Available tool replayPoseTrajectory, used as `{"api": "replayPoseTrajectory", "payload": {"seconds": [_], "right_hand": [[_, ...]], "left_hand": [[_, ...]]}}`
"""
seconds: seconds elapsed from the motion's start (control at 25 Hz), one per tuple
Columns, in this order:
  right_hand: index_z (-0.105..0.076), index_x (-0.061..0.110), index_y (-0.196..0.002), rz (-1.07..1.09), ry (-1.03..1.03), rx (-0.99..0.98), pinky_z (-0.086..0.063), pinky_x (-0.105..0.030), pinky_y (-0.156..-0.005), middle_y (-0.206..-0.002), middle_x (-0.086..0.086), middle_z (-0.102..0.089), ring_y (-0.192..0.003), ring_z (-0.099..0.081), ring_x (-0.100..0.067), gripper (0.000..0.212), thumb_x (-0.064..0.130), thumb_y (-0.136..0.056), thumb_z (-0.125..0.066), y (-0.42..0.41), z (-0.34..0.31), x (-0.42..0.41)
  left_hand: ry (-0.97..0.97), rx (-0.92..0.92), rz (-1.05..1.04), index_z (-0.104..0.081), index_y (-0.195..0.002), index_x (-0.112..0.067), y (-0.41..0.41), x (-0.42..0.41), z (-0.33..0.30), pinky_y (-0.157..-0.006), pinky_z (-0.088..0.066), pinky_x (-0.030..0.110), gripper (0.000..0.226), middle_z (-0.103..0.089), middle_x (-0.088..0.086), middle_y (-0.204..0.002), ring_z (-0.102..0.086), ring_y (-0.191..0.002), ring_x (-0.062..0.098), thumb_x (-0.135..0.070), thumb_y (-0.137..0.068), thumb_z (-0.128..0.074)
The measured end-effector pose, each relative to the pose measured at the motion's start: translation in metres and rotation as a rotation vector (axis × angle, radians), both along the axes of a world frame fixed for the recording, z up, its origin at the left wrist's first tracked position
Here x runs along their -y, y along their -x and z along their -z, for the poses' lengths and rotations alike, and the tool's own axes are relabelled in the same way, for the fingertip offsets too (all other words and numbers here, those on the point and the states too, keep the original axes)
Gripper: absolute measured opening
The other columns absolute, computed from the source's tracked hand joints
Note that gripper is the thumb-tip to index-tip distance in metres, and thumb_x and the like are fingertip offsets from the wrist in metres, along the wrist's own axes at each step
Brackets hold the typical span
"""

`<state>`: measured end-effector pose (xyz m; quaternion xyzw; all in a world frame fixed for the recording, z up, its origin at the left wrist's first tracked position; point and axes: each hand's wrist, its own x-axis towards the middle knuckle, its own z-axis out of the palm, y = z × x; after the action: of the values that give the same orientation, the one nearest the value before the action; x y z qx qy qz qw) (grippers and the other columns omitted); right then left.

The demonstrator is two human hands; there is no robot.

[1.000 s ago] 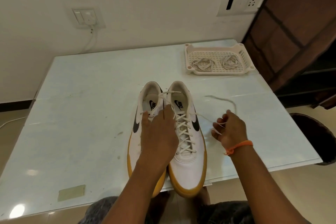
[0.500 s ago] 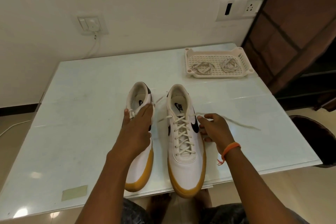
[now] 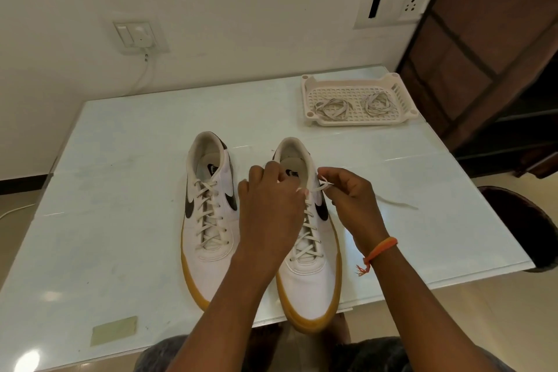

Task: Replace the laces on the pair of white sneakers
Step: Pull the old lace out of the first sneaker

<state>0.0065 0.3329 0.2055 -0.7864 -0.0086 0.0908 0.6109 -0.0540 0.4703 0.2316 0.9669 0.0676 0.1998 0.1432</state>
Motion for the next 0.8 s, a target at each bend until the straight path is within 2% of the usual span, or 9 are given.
{"api": "replayPoseTrajectory", "payload": {"seconds": [0.12,0.24,0.36,0.44,0.52,0.6,0.68,0.76,0.8], "right_hand": [[-0.064,0.024,-0.120,0.049,0.252,0.260,-0.046,-0.014,-0.089,-0.116,0.001,-0.056,-0.101,-0.057,-0.009,0.033,0.008,-0.094,-0.052,0.000,0.003,-0.002],[-0.062,0.035,-0.125,-0.125,0.312,0.381,-0.028,-0.011,-0.095,-0.125,0.008,-0.040,-0.113,-0.040,-0.010,0.047,0.015,-0.088,-0.041,0.004,0.003,-0.008],[-0.069,0.036,-0.112,-0.232,0.476,0.452,-0.030,-0.028,-0.088,-0.130,0.010,-0.049,-0.118,-0.042,-0.015,0.039,0.025,-0.091,-0.038,0.005,0.004,-0.007],[-0.069,0.037,-0.106,-0.218,0.539,0.438,-0.032,-0.036,-0.088,-0.130,0.008,-0.052,-0.119,-0.045,-0.019,0.035,0.028,-0.094,-0.037,0.002,0.005,-0.003],[-0.068,0.040,-0.105,-0.232,0.517,0.381,-0.036,-0.041,-0.092,-0.130,0.009,-0.050,-0.120,-0.043,-0.018,0.032,0.027,-0.098,-0.039,0.000,0.008,-0.002],[-0.067,0.041,-0.107,-0.249,0.475,0.355,-0.040,-0.046,-0.094,-0.126,0.008,-0.048,-0.117,-0.042,-0.017,0.031,0.021,-0.100,-0.044,0.000,0.011,-0.003],[-0.067,0.039,-0.111,-0.247,0.474,0.366,-0.041,-0.046,-0.093,-0.121,0.007,-0.048,-0.112,-0.042,-0.015,0.031,0.018,-0.100,-0.047,0.000,0.014,-0.004],[-0.064,0.036,-0.119,-0.229,0.502,0.389,-0.042,-0.046,-0.093,-0.119,0.007,-0.048,-0.110,-0.042,-0.015,0.031,0.018,-0.100,-0.048,-0.002,0.014,-0.004],[-0.062,0.035,-0.123,-0.195,0.507,0.415,-0.044,-0.047,-0.093,-0.119,0.006,-0.048,-0.110,-0.044,-0.016,0.032,0.018,-0.100,-0.048,-0.002,0.015,-0.004]], "left_hand": [[-0.075,-0.181,-0.029,-0.075,-0.095,-0.023,-0.007,0.005,0.003,-0.081,-0.040,0.041,0.013,-0.059,0.001,-0.108,-0.049,-0.101,0.025,-0.030,-0.088,-0.067],[0.128,-0.251,-0.051,-0.068,-0.111,-0.022,-0.012,0.005,0.007,-0.093,-0.035,0.035,0.019,-0.054,-0.004,-0.121,-0.043,-0.114,0.020,-0.026,-0.096,-0.056],[0.439,-0.156,-0.054,-0.070,-0.092,-0.014,-0.014,0.003,0.001,-0.085,-0.047,0.025,0.014,-0.062,-0.002,-0.105,-0.054,-0.096,0.011,-0.020,-0.094,-0.057],[0.631,-0.154,-0.051,-0.066,-0.076,-0.009,-0.011,-0.009,-0.006,-0.074,-0.042,0.012,0.015,-0.061,-0.005,-0.099,-0.053,-0.086,0.001,-0.015,-0.088,-0.060],[0.690,-0.248,-0.006,-0.062,-0.070,-0.014,-0.004,-0.028,-0.010,-0.073,-0.036,0.012,0.016,-0.053,-0.008,-0.103,-0.050,-0.091,-0.004,-0.018,-0.085,-0.063],[0.575,-0.285,0.025,-0.062,-0.074,-0.021,0.001,-0.040,-0.009,-0.074,-0.038,0.018,0.015,-0.046,-0.008,-0.107,-0.049,-0.097,0.002,-0.030,-0.085,-0.066],[0.360,-0.213,0.011,-0.064,-0.091,-0.022,0.002,-0.033,-0.008,-0.072,-0.042,0.023,0.024,-0.043,-0.004,-0.115,-0.045,-0.106,0.011,-0.045,-0.085,-0.066],[0.157,-0.128,0.043,-0.068,-0.105,-0.021,-0.003,-0.016,-0.003,-0.078,-0.047,0.035,0.031,-0.048,0.004,-0.124,-0.044,-0.116,0.022,-0.045,-0.086,-0.067],[0.084,-0.113,0.060,-0.071,-0.103,-0.020,-0.006,-0.008,-0.002,-0.084,-0.046,0.041,0.027,-0.051,0.006,-0.126,-0.044,-0.120,0.026,-0.041,-0.086,-0.068]]}}
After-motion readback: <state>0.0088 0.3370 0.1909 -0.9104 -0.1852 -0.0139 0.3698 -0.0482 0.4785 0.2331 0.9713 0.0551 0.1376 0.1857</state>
